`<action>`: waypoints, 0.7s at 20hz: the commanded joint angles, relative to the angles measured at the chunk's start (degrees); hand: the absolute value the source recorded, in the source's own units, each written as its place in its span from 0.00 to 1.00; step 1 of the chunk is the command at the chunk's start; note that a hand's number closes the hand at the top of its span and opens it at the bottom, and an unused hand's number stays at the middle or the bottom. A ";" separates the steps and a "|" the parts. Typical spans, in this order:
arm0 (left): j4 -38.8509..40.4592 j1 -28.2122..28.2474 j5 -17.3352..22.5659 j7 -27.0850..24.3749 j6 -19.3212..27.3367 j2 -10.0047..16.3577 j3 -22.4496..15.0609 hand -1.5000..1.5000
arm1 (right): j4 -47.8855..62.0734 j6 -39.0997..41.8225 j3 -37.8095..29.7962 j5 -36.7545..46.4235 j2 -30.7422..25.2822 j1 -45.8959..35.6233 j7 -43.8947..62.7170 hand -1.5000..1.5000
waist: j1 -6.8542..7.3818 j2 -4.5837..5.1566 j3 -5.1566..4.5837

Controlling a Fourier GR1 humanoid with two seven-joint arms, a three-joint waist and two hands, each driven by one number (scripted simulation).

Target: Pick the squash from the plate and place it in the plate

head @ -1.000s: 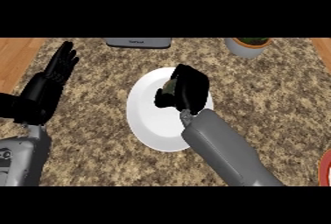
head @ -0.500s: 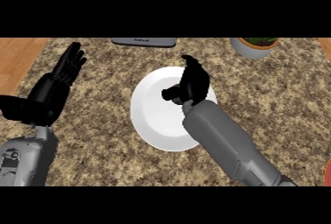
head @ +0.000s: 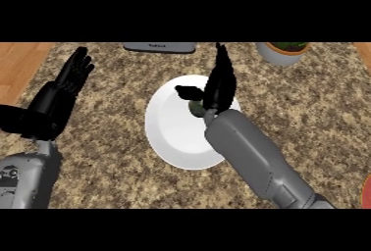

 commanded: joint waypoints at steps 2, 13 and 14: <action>1.28 2.72 0.16 -1.88 -0.14 1.13 2.22 0.50 | -4.29 -9.40 -2.28 -4.49 0.29 1.70 -3.23 0.00 | -2.46 -0.71 -0.06; 1.76 2.71 1.76 -1.20 -1.55 3.34 5.91 0.50 | -32.06 -7.80 0.15 -4.39 -5.08 29.39 -12.28 0.00 | -5.20 -1.28 -0.09; 0.16 2.58 1.31 0.42 -0.36 2.72 5.47 0.50 | -34.93 -8.00 1.43 -4.36 -6.45 33.74 -13.97 0.00 | -5.25 -1.32 -0.07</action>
